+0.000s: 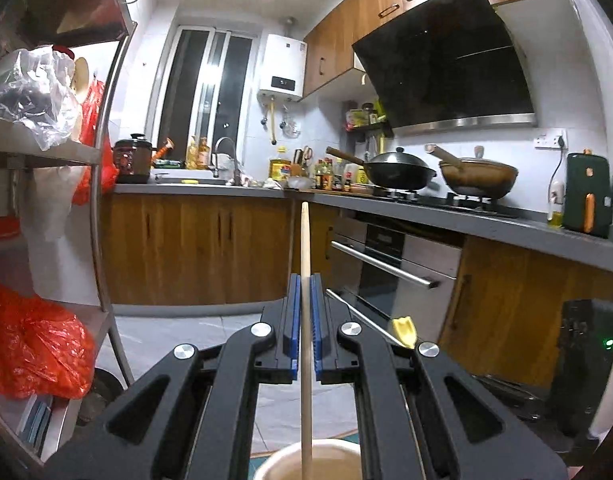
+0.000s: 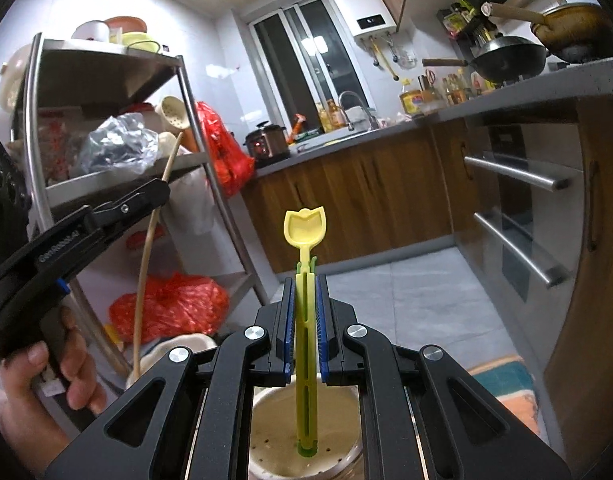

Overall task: Organize utensils
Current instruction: 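Lower the yellow utensil into the short pot while the left lowers chopstick into tall pot, then open both tools to release the utensils, then move back over the table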

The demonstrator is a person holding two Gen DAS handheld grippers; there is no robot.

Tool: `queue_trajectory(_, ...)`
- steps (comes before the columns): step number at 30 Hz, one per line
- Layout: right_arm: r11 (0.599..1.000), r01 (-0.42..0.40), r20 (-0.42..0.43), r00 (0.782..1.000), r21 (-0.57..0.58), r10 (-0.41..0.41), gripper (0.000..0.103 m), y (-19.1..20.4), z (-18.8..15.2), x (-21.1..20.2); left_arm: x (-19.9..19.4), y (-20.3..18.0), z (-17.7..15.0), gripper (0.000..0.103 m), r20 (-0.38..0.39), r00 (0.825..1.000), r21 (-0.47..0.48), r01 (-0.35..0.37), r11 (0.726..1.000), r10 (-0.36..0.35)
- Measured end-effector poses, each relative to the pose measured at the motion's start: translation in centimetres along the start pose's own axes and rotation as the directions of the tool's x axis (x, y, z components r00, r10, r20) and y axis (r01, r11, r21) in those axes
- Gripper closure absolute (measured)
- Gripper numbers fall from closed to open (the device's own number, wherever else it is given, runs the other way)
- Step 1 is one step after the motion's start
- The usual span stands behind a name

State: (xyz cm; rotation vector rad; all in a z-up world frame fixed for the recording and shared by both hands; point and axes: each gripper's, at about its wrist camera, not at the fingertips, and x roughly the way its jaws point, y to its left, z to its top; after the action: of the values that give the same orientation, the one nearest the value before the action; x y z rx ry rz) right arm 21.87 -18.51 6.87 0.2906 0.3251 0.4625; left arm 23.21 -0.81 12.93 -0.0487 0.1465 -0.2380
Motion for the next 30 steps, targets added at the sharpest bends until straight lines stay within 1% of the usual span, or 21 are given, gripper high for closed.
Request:
queue_trajectory(2,1.0,0.009,-0.006,1.0,0.003,-0.009,0.092,-0.2,-0.6,0.4,0.2,0.4,-0.7,0.098,-0.002,1.0,-0.005,-0.011,1.0,0.011)
queue_trajectory(7,1.0,0.009,-0.037,0.999,-0.018,-0.01,0.092,-0.1,-1.6,0.3,-0.7,1.2,-2.0,0.098,-0.041,0.999,-0.021,0.02,1.0,-0.021)
queue_trajectory(9,0.999,0.01,-0.046,0.999,-0.045,-0.012,0.092,0.2,-2.0,0.0,-1.4,1.3,-2.8,0.098,-0.068,0.997,-0.014,0.029,0.999,-0.029)
queue_trajectory(12,0.997,0.002,-0.074,0.997,-0.079,-0.008,0.092,0.6,-2.6,-0.4,-1.9,1.4,-4.1,0.098,-0.122,0.993,-0.001,0.006,1.0,-0.006)
queue_trajectory(14,0.996,-0.005,-0.087,0.996,-0.091,-0.003,0.092,0.9,-2.7,-0.6,-2.1,1.5,-4.8,0.098,-0.168,0.986,0.0,-0.007,1.0,0.007)
queue_trajectory(16,0.994,-0.002,-0.105,0.994,-0.111,-0.009,0.092,1.2,-2.8,-0.6,-2.1,1.3,-5.4,0.097,-0.186,0.982,0.016,-0.01,1.0,0.013)
queue_trajectory(18,0.992,-0.001,-0.117,0.993,-0.124,-0.014,0.083,1.4,-2.7,-0.5,-2.2,1.1,-5.6,0.096,-0.193,0.981,0.033,-0.009,0.999,0.015)
queue_trajectory(19,0.992,0.0,-0.12,0.993,-0.126,-0.015,0.075,1.4,-2.6,-0.5,-2.2,1.0,-5.6,0.093,-0.197,0.98,0.044,-0.01,0.999,0.018)
queue_trajectory(20,0.992,0.001,-0.114,0.993,-0.125,-0.015,0.071,1.5,-2.4,-0.6,-2.3,0.9,-5.6,0.089,-0.197,0.98,0.051,-0.014,0.999,0.024)
queue_trajectory(21,0.992,0.005,-0.107,0.994,-0.124,-0.018,0.069,1.6,-2.2,-0.9,-2.4,0.8,-5.4,0.076,-0.193,0.981,0.053,-0.017,0.998,0.027)
queue_trajectory(22,0.992,0.009,-0.102,0.995,-0.122,-0.021,0.067,1.6,-2.0,-1.1,-2.7,0.7,-5.2,0.065,-0.182,0.983,0.052,-0.021,0.998,0.03)
queue_trajectory(24,0.993,0.022,-0.091,0.995,-0.116,-0.032,0.062,1.5,-1.4,-1.7,-3.2,0.7,-4.6,0.058,-0.17,0.985,0.051,-0.023,0.998,0.031)
queue_trajectory(26,0.995,0.027,-0.076,0.997,-0.098,-0.034,0.051,1.3,-0.9,-2.7,-3.8,0.5,-4.1,0.05,-0.16,0.986,0.057,-0.027,0.998,0.036)
queue_trajectory(27,0.996,0.028,-0.068,0.997,-0.086,-0.034,0.048,1.1,-0.6,-3.3,-4.3,0.5,-3.9,0.045,-0.156,0.987,0.061,-0.033,0.998,0.042)
queue_trajectory(28,0.996,0.03,-0.063,0.997,-0.078,-0.035,0.041,1.0,-0.5,-3.9,-4.6,0.3,-3.7,0.042,-0.153,0.987,0.062,-0.033,0.998,0.042)
queue_trajectory(29,0.997,0.035,-0.052,0.998,-0.072,-0.039,0.032,0.9,-0.3,-4.9,-5.2,0.3,-3.6,0.04,-0.152,0.988,0.062,-0.031,0.998,0.04)
queue_trajectory(30,0.997,0.037,-0.045,0.998,-0.071,-0.041,0.028,0.9,-0.2,-5.7,-5.6,0.2,-3.6,0.033,-0.154,0.987,0.063,-0.031,0.998,0.041)
